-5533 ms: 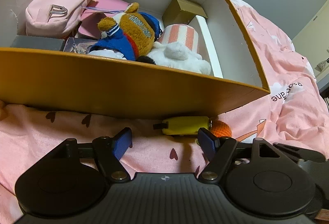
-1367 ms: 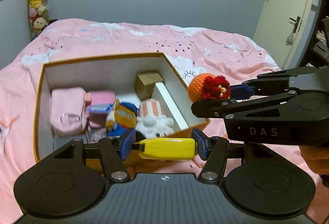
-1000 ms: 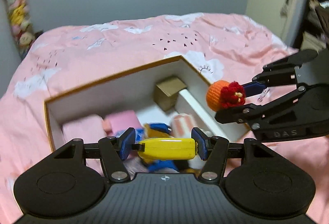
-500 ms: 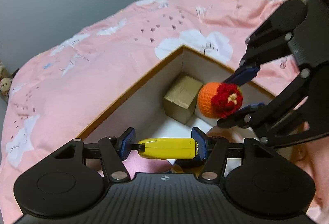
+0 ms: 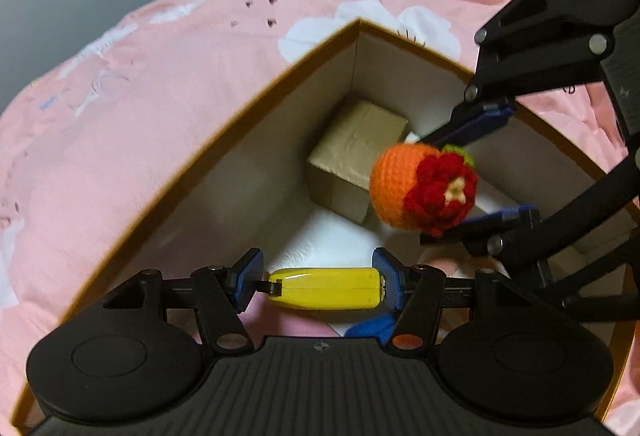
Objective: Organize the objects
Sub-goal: 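Lower and release the tape measure into the box with the left tool while the right tool lowers the ball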
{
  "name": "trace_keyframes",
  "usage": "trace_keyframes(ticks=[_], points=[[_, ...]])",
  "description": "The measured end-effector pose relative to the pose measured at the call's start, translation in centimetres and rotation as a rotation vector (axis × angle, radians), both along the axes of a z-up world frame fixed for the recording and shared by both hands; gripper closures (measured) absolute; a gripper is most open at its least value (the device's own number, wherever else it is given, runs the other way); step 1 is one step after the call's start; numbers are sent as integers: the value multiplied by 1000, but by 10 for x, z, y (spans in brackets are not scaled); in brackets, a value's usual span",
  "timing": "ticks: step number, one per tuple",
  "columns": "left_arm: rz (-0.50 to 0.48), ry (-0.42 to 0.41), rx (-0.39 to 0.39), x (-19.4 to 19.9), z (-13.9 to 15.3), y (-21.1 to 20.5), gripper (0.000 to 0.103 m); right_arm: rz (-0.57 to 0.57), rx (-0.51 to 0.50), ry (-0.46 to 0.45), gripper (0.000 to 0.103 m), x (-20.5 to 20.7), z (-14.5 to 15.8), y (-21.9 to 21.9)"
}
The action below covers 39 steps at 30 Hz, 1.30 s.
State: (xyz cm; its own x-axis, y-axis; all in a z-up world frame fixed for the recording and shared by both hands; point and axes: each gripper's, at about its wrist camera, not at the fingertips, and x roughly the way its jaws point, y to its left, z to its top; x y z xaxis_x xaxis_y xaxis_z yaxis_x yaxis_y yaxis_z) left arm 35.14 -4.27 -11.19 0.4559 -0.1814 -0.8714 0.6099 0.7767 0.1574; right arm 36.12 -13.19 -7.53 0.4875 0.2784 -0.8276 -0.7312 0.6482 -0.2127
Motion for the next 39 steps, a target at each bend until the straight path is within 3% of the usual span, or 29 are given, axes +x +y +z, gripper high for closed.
trace_keyframes(ticks=[10, 12, 16, 20, 26, 39], points=[[19, -6, -54, -7, 13, 18, 22, -10, -9, 1, 62, -3, -2, -4], [28, 8, -58, -9, 17, 23, 28, -6, -4, -4, 62, -6, 1, -5], [57, 85, -115, -10, 19, 29, 63, 11, -5, -10, 62, -13, 5, -5], [97, 107, -115, -8, 15, 26, 74, 25, -24, -18, 62, -18, 7, -3], [156, 130, -121, 3, 4, 25, 75, 0, -7, 5, 62, -18, 12, -5], [175, 9, -85, -6, 36, 62, 75, 68, 48, -34, 62, -16, 18, 16]])
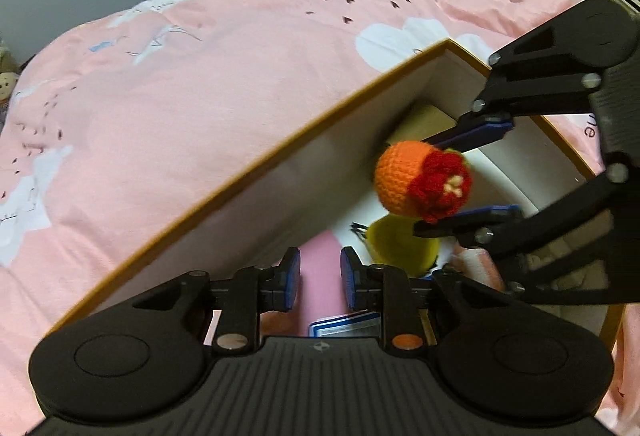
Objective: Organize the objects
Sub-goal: 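Lower and release the tape measure into the box with the left tool while the right tool lowers the ball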
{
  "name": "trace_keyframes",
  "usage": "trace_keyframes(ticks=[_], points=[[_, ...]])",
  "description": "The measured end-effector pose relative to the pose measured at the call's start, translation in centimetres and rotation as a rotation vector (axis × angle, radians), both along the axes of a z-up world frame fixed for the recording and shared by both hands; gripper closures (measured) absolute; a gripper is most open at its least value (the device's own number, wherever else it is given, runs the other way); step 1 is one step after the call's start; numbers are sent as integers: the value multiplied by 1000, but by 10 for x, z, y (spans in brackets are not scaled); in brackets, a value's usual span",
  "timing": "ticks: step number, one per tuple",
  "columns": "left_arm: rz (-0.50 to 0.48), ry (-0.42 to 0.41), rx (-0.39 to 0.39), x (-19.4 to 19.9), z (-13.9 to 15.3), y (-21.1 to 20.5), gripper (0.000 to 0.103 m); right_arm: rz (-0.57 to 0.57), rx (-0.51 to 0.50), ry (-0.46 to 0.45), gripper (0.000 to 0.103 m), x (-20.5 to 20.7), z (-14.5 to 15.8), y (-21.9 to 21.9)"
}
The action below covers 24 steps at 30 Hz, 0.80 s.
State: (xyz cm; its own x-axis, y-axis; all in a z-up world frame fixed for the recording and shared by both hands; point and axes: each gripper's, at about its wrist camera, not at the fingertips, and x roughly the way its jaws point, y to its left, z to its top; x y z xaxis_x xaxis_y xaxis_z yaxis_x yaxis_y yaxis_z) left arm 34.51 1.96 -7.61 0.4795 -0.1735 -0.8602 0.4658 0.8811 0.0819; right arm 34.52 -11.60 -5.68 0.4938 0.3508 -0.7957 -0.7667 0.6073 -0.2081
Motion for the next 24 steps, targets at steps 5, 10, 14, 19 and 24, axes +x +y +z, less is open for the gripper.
trace_keyframes(ticks=[5, 10, 14, 19, 24], points=[[35, -11, 14, 0, -1, 2, 75, -12, -10, 3, 61, 9, -8, 14], [57, -6, 9, -3, -8, 7, 75, -25, -31, -7, 61, 10, -15, 21], [63, -6, 6, -9, -8, 9, 75, -38, -36, -17, 60, 7, -15, 19], [80, -22, 4, -16, 0, 6, 75, -56, -13, -18, 58, -4, -3, 12], [100, -55, 13, -27, 10, -2, 74, -76, 15, -17, 56, -27, 15, 1]])
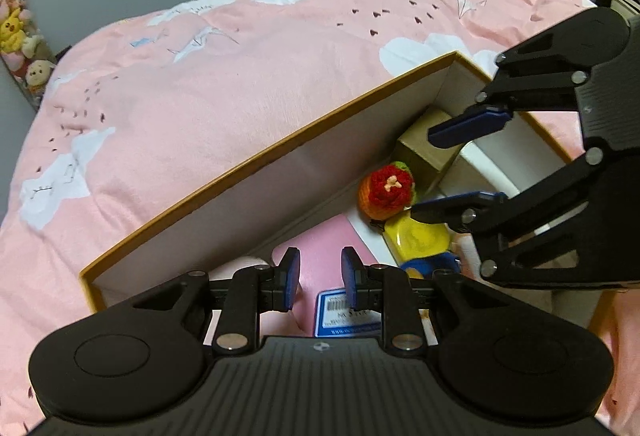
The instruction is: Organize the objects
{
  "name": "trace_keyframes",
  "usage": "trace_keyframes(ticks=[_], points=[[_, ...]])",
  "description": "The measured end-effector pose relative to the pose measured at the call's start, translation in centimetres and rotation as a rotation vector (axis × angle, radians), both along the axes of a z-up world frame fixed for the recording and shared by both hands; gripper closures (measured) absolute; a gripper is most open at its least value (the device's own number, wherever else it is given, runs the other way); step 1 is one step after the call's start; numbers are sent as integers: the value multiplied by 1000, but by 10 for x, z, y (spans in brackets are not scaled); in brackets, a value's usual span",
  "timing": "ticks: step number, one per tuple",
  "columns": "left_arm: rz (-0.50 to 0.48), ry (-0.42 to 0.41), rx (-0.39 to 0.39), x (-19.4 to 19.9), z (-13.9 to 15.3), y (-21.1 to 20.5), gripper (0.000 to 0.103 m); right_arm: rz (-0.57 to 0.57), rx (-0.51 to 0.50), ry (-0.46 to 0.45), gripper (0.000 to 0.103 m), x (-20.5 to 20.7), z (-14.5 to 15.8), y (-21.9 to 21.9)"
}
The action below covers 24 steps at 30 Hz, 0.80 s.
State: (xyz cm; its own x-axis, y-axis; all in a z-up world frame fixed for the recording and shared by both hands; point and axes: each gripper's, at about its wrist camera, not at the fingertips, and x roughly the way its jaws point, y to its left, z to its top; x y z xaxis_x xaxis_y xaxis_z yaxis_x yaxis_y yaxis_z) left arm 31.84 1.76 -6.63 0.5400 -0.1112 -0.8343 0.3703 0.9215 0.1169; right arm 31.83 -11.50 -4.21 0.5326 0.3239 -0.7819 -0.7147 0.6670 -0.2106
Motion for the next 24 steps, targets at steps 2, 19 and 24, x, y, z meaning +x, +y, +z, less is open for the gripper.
trace_keyframes(ticks=[2, 19, 24], points=[[5, -15, 2, -7, 6, -3, 73, -13, 15, 2, 55, -12, 8, -5], [265, -271, -55, -135, 68, -20, 35, -196, 183, -91, 40, -90, 47, -29], [397, -355, -118, -178, 72, -25, 21, -272, 294, -146, 33, -133, 59, -48]])
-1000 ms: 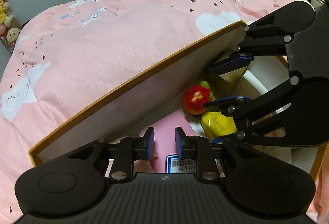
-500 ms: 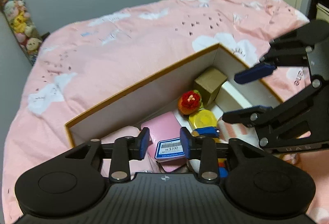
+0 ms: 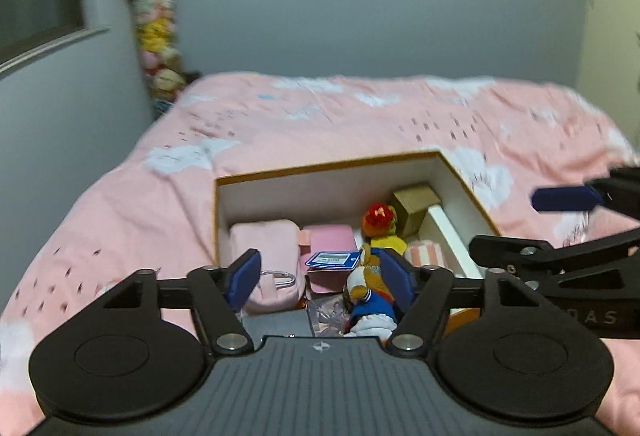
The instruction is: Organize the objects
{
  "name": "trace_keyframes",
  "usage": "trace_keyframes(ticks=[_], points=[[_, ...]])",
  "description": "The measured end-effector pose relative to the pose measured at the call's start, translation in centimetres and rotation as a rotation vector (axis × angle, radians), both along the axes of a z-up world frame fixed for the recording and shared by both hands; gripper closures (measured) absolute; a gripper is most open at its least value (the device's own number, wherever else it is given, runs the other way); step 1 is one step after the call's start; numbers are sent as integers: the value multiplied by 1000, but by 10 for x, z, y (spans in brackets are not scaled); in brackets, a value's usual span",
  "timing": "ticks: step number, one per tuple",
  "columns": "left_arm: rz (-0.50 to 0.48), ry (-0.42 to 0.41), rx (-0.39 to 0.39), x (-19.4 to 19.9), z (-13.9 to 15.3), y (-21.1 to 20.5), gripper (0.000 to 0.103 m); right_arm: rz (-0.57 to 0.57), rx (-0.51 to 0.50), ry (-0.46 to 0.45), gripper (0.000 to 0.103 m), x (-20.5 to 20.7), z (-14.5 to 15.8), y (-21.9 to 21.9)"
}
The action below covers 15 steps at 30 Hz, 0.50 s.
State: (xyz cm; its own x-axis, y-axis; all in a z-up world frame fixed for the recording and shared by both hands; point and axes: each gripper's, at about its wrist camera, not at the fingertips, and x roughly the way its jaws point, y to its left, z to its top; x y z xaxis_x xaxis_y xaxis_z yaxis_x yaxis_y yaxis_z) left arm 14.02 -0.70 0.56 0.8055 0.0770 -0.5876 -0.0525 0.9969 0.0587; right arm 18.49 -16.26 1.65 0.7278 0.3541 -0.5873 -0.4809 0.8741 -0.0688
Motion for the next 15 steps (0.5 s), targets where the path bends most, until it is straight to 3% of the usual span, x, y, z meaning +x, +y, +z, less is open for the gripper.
trace_keyframes(ticks=[3, 11, 15], points=[[51, -48, 19, -21, -6, -10, 17, -44, 52, -26, 31, -24, 1, -10], [84, -114, 20, -52, -20, -23, 13, -174, 95, -136, 23, -81, -10, -28], [97, -131, 5, -64, -26, -23, 10, -187, 131, -176, 21, -100, -16, -30]])
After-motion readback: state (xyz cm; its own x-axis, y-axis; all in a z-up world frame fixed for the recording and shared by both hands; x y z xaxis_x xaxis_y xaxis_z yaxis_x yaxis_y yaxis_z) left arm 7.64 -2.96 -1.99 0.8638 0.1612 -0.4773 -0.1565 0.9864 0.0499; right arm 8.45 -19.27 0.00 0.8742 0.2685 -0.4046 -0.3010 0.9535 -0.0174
